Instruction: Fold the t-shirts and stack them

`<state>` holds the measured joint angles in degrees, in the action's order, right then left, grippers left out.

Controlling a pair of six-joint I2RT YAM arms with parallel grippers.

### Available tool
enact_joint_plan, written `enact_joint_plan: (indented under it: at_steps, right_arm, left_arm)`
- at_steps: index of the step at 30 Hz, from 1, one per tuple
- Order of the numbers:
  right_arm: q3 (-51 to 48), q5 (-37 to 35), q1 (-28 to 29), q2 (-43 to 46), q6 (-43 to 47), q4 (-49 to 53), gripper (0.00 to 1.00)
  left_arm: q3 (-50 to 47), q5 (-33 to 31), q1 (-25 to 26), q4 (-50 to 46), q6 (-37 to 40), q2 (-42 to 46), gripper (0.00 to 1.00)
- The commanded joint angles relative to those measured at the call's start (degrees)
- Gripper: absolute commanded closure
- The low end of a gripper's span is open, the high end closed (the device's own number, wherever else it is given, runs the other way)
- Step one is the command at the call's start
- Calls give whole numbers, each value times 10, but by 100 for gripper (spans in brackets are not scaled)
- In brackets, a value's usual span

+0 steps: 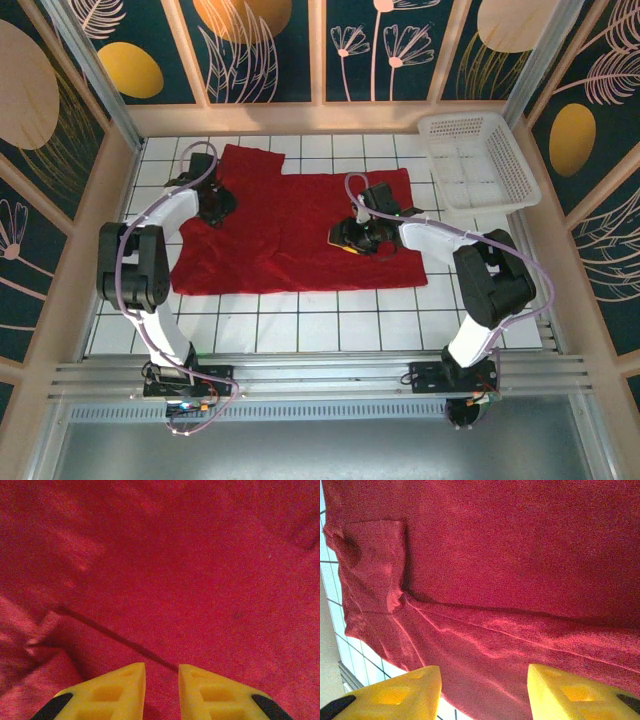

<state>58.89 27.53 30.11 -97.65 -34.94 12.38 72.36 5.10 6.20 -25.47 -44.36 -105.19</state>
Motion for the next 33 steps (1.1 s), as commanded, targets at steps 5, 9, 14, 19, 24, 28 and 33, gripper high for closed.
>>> enact_joint_plan:
  at_steps: [5, 9, 14, 19, 24, 28, 33]
  right_arm:
    - [2, -3, 6, 14, -4, -2, 51]
    - [-10, -1, 5, 19, -8, -7, 51]
    - [-3, 1, 6, 16, -4, -5, 51]
    - [-1, 2, 6, 17, -2, 0, 51]
    - [-11, 2, 5, 25, 1, 2, 51]
    - [-17, 2, 5, 28, 1, 0, 51]
    - [-15, 4, 5, 26, 1, -3, 51]
  left_arm:
    - [-17, -62, 0, -33, -34, -36, 71]
    - [-44, -81, -2, -30, -39, -19, 64]
    - [-57, -91, -15, -23, -56, -13, 55]
    - [-72, -74, -48, 11, -97, -2, 53]
    - [-57, -56, -63, 27, -139, 10, 53]
    - [-36, -48, -73, 19, -171, 12, 57]
    - [-6, -49, -89, -25, -215, -8, 67]
